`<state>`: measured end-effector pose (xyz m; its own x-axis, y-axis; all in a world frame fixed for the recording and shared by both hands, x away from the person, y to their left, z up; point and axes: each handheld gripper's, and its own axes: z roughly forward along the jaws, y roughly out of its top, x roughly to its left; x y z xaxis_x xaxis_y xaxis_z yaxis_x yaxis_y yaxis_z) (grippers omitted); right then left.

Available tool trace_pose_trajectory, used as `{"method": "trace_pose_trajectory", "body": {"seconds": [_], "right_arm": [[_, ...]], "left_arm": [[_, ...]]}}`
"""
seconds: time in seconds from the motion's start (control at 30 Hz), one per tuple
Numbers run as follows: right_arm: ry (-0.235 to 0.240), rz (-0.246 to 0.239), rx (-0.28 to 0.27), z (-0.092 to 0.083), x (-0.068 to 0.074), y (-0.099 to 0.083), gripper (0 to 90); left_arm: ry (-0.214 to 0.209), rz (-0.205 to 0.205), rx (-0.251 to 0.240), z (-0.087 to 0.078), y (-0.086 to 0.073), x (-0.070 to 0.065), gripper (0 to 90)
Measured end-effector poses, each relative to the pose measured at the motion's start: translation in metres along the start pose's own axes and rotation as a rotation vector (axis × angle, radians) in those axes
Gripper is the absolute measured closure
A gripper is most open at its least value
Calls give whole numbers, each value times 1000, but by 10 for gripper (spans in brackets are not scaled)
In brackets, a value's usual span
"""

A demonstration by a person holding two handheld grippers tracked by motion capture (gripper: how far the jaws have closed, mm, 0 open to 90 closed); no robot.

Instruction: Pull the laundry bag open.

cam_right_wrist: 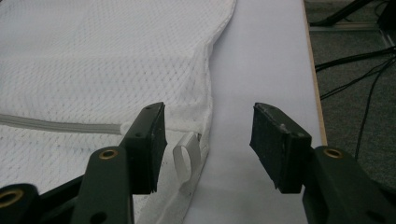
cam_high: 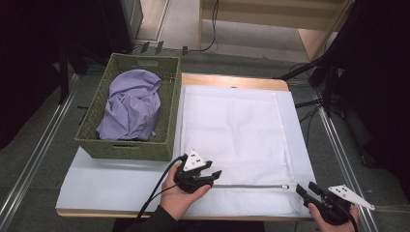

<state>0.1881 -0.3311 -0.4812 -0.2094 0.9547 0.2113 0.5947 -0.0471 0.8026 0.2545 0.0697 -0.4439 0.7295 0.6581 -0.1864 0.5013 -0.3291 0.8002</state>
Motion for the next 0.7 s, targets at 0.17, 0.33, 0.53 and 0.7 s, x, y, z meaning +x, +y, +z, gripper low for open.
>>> {"method": "trace_pose_trajectory", "body": {"seconds": [0.17, 0.33, 0.53, 0.7], "right_arm": [[3, 3, 5, -3, 0, -4, 451], [14, 14, 15, -2, 0, -8, 453], [28, 7, 29, 2, 4, -9, 464], [37, 28, 26, 6, 1, -9, 510]], "left_arm": [[-38, 10, 9, 16, 3, -12, 524], [-73, 20, 20, 27, 6, -18, 522], [-99, 33, 45, 44, 10, -30, 522], [-122, 34, 54, 57, 12, -41, 528]]}}
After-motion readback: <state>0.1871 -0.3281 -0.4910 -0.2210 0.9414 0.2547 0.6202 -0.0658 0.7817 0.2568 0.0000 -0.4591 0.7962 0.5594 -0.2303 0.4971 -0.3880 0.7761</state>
